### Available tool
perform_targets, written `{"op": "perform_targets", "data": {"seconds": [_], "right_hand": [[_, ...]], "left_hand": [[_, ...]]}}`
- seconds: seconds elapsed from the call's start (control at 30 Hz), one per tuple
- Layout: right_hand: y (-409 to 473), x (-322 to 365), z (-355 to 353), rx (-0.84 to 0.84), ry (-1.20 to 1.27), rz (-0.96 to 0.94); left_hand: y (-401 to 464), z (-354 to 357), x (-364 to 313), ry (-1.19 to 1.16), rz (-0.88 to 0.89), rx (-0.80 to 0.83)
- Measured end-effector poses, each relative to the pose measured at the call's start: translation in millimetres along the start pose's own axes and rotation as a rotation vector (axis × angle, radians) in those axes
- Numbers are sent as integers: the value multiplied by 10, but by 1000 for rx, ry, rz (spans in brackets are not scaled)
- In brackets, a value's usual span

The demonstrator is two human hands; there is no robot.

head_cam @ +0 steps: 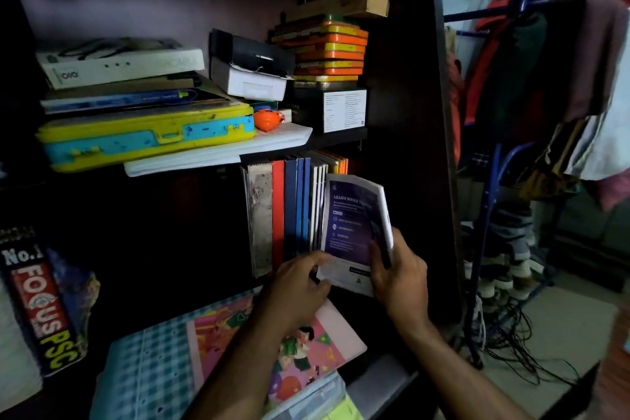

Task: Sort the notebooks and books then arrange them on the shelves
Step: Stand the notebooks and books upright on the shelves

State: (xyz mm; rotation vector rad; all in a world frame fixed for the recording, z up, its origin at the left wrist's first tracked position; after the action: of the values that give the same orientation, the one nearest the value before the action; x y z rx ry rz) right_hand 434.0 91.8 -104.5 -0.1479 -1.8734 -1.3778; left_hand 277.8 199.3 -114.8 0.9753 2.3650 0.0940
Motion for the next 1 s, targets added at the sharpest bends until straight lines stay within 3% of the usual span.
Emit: {"op": "perform_targets", "data": {"seconds": [0.17,0.37,0.57,0.67,0.77,0.83,0.9,1.0], "right_hand": [[-5,14,-108,-81,9,-16],[-5,-79,-44,15,-46,22],[-15,-25,16,87,-78,-56],[-16,-11,20,98,-96,-82],[-21,10,30,108,-116,-100],[-22,10,34,111,-140,-109],[-19,0,34,117,-154,-118],[-2,-19,36,122,-146,-126]], "left_hand": [[-10,-5,-1,28,-11,28],[-15,36,15,2,-36,76],[17,80,57,9,-27,35],[-21,-147,-12,-120,-37,-201],[-233,-701,-17,13,-109,-821],[-384,-899,56,33,-230,-1091],[-391,-912,203,-76,-352,-1105],[-219,-769,395,-176,-382,-918]]}}
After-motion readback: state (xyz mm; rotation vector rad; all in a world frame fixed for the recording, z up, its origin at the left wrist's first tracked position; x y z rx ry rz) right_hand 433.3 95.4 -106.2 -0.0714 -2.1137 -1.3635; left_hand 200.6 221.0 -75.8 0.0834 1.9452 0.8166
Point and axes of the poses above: each hand's wrist, its own y-axis towards the middle knuckle, its own z-axis out of the palm, x = y × z, the point moved 6 cm from there along y, towards the middle knuckle, and after that the axes turned 13 degrees about y, right-handed, at the moved point
